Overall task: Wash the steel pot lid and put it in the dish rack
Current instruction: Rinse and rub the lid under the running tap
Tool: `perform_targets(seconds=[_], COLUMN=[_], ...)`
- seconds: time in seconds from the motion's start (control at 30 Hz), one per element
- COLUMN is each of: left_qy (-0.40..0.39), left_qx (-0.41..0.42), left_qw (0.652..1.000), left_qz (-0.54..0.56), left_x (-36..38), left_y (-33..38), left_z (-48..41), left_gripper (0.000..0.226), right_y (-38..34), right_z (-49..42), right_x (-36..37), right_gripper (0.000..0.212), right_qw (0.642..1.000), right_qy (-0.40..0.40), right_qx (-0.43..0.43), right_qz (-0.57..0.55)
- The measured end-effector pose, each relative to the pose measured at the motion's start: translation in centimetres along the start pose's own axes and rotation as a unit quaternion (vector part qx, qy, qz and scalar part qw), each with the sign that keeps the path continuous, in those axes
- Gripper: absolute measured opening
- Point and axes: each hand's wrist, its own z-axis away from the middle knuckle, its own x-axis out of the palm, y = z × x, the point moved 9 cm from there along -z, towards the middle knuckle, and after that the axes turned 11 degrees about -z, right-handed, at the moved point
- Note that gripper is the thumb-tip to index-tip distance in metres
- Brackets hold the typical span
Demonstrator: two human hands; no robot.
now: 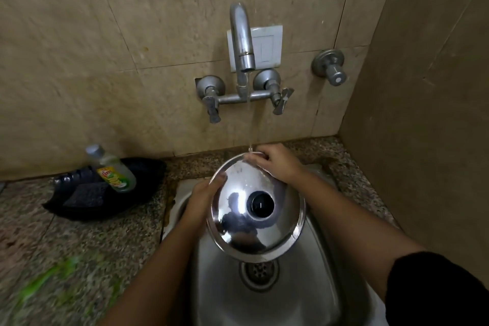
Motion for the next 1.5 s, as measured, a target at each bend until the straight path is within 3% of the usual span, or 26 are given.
perform_targets(seconds=[0.07, 0.13, 0.2, 0.27, 0.33, 0.43, 0.53, 0.63, 0.73, 0.8, 0.93, 1.07, 1.2, 1.33, 1.5], left_qy=[-0.078, -0.083, -0.021, 0.038, 0.031, -0.045, -0.065, 0.006, 0.025, -0.019, -0.031, 0.044, 0.14, 0.175, 0.189], left_qx=[-0.02, -0.005, 0.005, -0.017, -0.051, -0.033, 0.02, -0.001, -0.06, -0.08, -0.007, 0.011, -0.029, -0.07, -0.11], left_qw=[0.995, 0.99, 0.998, 0.998, 0.995, 0.998, 0.992, 0.999, 0.997, 0.996, 0.998, 0.999, 0.983, 0.969, 0.965], left_qz=[-0.062, -0.109, -0.052, 0.043, 0.079, -0.026, -0.107, -0.051, 0.047, 0.018, -0.058, 0.013, 0.113, 0.16, 0.141], left_x=[1.0, 1.0, -0.3, -1.8, -2.0, -1.0, -0.6, -2.0, -2.6, -2.0, -1.6, -2.5, -5.0, -5.1, -3.4], left_y=[0.2, 0.8, 0.5, -0.7, -1.6, 0.0, 1.7, 0.6, -1.2, -1.3, 1.3, 1.3, -1.3, -2.2, -2.5], left_z=[-0.4, -0.8, -1.3, -1.5, -1.5, -2.1, -2.7, -2.7, -2.5, -2.7, -3.2, -2.5, -2.2, -2.6, -3.3], left_gripper=[0.014, 0.011, 0.021, 0.028, 0.026, 0.021, 0.017, 0.035, 0.03, 0.041, 0.023, 0.023, 0.025, 0.027, 0.033], right_y=[-2.1, -3.6, -2.9, -0.6, 1.0, -1.0, -3.4, -1.8, -0.2, -1.3, -4.7, -3.9, -0.4, 1.3, 3.3], right_z=[-0.2, -0.2, -0.5, -0.3, 0.2, -0.3, -0.7, -0.2, 0.5, 0.1, -0.5, -0.2, 1.8, 3.6, 4.4], right_x=[2.1, 3.4, 2.4, -0.3, -2.2, -0.8, 1.0, -0.8, -2.8, -2.3, -0.4, -2.1, -3.2, -2.3, -2.4], right_gripper=[0.048, 0.044, 0.046, 0.048, 0.05, 0.049, 0.052, 0.05, 0.053, 0.052, 0.053, 0.044, 0.041, 0.032, 0.032], right_qw=[0.995, 0.987, 0.995, 0.997, 0.986, 0.997, 0.997, 0.996, 0.982, 0.988, 0.997, 0.992, 0.973, 0.97, 0.958], right_qy=[-0.087, -0.139, -0.094, 0.022, 0.107, 0.029, -0.032, 0.062, 0.153, 0.122, 0.044, 0.124, 0.222, 0.219, 0.237], right_qx=[-0.032, -0.05, -0.016, 0.063, 0.107, 0.075, 0.023, 0.069, 0.11, 0.09, 0.009, 0.033, 0.069, 0.088, 0.129], right_qz=[0.026, 0.055, 0.03, -0.048, -0.075, -0.006, 0.061, 0.0, -0.014, 0.019, 0.061, 0.016, -0.01, -0.056, -0.102])
